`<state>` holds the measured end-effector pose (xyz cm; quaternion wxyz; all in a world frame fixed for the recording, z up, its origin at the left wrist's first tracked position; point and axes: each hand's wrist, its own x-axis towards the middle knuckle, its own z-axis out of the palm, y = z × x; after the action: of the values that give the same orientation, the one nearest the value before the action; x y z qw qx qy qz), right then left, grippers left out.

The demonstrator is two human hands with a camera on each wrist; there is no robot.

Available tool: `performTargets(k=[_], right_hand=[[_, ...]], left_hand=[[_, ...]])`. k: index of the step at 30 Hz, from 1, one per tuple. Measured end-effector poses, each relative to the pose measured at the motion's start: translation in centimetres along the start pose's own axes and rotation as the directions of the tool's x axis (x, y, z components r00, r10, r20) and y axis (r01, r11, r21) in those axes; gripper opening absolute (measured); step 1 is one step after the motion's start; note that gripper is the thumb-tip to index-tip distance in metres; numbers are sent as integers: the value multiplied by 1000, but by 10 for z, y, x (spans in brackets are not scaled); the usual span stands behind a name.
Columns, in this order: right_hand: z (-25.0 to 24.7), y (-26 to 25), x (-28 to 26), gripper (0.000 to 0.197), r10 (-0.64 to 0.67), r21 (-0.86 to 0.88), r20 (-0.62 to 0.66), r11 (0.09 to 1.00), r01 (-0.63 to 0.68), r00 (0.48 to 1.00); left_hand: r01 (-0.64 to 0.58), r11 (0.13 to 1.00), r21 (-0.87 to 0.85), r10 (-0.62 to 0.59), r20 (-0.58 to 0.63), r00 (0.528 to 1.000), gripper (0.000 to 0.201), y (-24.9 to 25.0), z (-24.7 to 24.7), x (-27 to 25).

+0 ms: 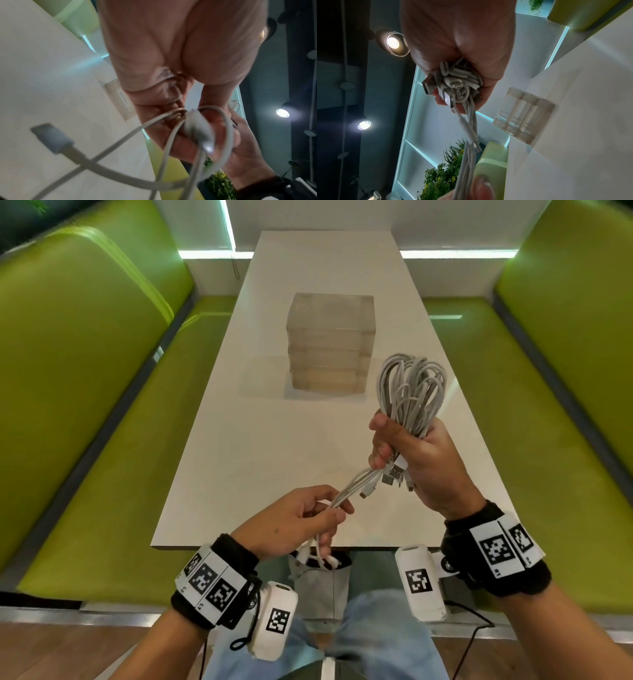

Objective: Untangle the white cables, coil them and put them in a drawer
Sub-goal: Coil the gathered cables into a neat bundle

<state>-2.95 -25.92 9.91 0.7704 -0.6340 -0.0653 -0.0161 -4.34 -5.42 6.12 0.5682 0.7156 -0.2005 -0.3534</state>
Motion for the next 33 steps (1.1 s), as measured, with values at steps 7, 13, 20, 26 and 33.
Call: performTargets(k=[7,13,20,26,33], right_hand=[[-16,-6,1,23,-45,-117,-41,992,40,998],[-13,-14,-5,23,333,-682,246,727,-81,911],[-6,-7,-1,20,462,-845,345,533,56,817],[-15,2,-6,26,233,-803,521,461,379,821],[-6,11,-9,19,296,-816,570,92,571,767]], left_hand=[[-46,998,-45,42,-77,996,19,-8,-4,-5],[-143,985,-96,120,-218,969,30,-3,-4,5],[-143,983,-113,123,-174,977,26,2,-3,9],[-153,987,-55,152,-22,988,23,4,-6,3],[143,899,-415,-113,95,989,87,10,-20,-5]])
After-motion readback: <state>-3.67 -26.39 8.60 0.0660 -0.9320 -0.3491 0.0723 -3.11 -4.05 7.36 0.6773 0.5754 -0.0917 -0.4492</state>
